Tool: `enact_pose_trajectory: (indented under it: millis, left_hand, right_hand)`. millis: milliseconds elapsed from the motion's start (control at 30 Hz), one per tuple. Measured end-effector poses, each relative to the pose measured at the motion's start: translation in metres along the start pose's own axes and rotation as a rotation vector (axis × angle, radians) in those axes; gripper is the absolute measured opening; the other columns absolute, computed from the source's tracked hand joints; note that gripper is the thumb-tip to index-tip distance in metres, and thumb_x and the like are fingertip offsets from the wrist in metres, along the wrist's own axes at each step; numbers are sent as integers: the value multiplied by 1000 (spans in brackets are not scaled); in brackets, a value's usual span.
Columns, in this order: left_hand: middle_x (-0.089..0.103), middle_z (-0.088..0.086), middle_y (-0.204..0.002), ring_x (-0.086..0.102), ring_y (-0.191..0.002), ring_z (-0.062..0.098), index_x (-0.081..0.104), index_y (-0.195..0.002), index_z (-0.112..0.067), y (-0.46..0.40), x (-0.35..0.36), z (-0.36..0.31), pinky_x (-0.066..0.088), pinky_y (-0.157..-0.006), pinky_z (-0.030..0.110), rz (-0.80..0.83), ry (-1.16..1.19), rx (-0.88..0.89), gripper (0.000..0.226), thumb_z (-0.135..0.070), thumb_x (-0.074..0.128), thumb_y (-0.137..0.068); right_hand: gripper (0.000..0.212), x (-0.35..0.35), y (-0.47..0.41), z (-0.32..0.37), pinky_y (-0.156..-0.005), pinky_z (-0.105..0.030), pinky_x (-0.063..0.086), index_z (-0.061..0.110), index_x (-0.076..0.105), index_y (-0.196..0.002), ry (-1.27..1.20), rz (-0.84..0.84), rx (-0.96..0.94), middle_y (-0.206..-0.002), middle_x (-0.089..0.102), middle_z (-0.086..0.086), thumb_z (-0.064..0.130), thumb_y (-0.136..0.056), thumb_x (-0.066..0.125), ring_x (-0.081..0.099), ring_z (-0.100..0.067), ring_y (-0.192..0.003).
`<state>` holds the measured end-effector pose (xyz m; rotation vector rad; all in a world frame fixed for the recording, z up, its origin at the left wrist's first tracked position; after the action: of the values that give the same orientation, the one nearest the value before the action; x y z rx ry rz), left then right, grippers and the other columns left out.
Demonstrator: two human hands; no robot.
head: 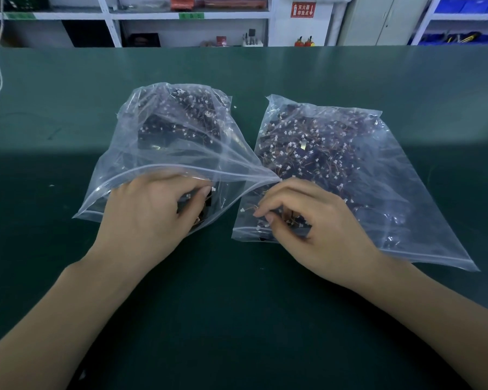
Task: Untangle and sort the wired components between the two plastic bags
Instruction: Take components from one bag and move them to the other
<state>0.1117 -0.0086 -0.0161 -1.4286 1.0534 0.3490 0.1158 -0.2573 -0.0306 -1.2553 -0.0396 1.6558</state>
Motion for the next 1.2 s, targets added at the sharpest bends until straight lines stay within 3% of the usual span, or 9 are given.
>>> enact_pose_trajectory:
  millis: [133, 333, 467, 767, 933, 1067, 1133, 1200]
  left_hand:
    - [78, -13, -89, 74, -79, 19, 82, -105, -34, 0, 1, 3, 58, -56, 39, -18, 23, 37, 17, -34, 66, -101]
    - [78, -7, -84, 74, -76, 22, 82, -92, -22, -1, -2, 2, 58, -56, 43, -119, 0, 18, 17, -28, 69, -100]
    - [78, -3, -92, 73, -83, 21, 84, -98, -15, -2, -9, -5, 59, -62, 46, -190, 72, 143, 18, -22, 69, -105]
    - [75, -2, -88, 68, -77, 15, 81, -101, -6, 4, -8, -36, 55, -69, 31, -270, 362, 204, 12, -13, 70, -103]
    - [74, -7, -88, 69, -80, 10, 78, -104, -12, 5, -3, -41, 53, -71, 19, -181, 517, 137, 8, -9, 72, -99]
    - [73, -11, -84, 72, -80, 12, 75, -103, -16, 7, 4, -43, 51, -71, 13, -61, 660, 43, 7, -11, 71, -100]
    - [72, -9, -84, 71, -77, 15, 74, -104, -17, 8, 9, -43, 53, -68, 17, -10, 691, 23, 5, -15, 69, -102]
    - [71, -4, -85, 69, -72, 22, 71, -106, -23, 10, 14, -40, 58, -61, 35, 55, 730, -32, 8, -26, 64, -104]
  right_hand:
    - [18, 0, 0, -1, -78, -37, 56, 18, 76, -107, -21, -13, 11, -108, 67, 8, 4, -98, 68, 67, -17, -94]
    - [18, -1, 0, -1, -77, -35, 55, 18, 76, -107, -30, -21, 8, -108, 67, 8, 4, -98, 68, 66, -17, -91]
    - [18, -1, 0, 0, -77, -35, 55, 18, 76, -108, -32, -30, 15, -108, 68, 8, 5, -99, 68, 66, -17, -91]
    - [19, -4, 1, 0, -77, -32, 54, 17, 76, -115, -100, -72, 115, -102, 69, 14, 22, -111, 57, 68, -17, -91]
    - [35, -3, 0, 0, -84, -37, 53, 11, 76, -107, -149, -48, 143, -94, 73, 7, 28, -114, 47, 68, -17, -96]
    - [30, 0, -1, 3, -79, -31, 50, 12, 73, -92, -150, -13, 92, -84, 69, 8, 32, -108, 56, 64, -18, -84]
    - [25, 2, -1, 4, -78, -28, 50, 14, 73, -90, -148, -7, 89, -83, 69, 12, 31, -105, 63, 63, -16, -84]
    - [25, 3, -1, 3, -78, -30, 51, 15, 74, -90, -158, 1, 104, -83, 69, 13, 32, -105, 64, 64, -16, -85]
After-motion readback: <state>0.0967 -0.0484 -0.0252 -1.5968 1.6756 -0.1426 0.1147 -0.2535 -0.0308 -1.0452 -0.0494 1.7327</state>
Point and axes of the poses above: each hand's wrist, its own y-axis away from the middle knuckle, its own x-axis out of the palm, z = x × y, the point moved 3 cm from there along -y, towards the middle knuckle
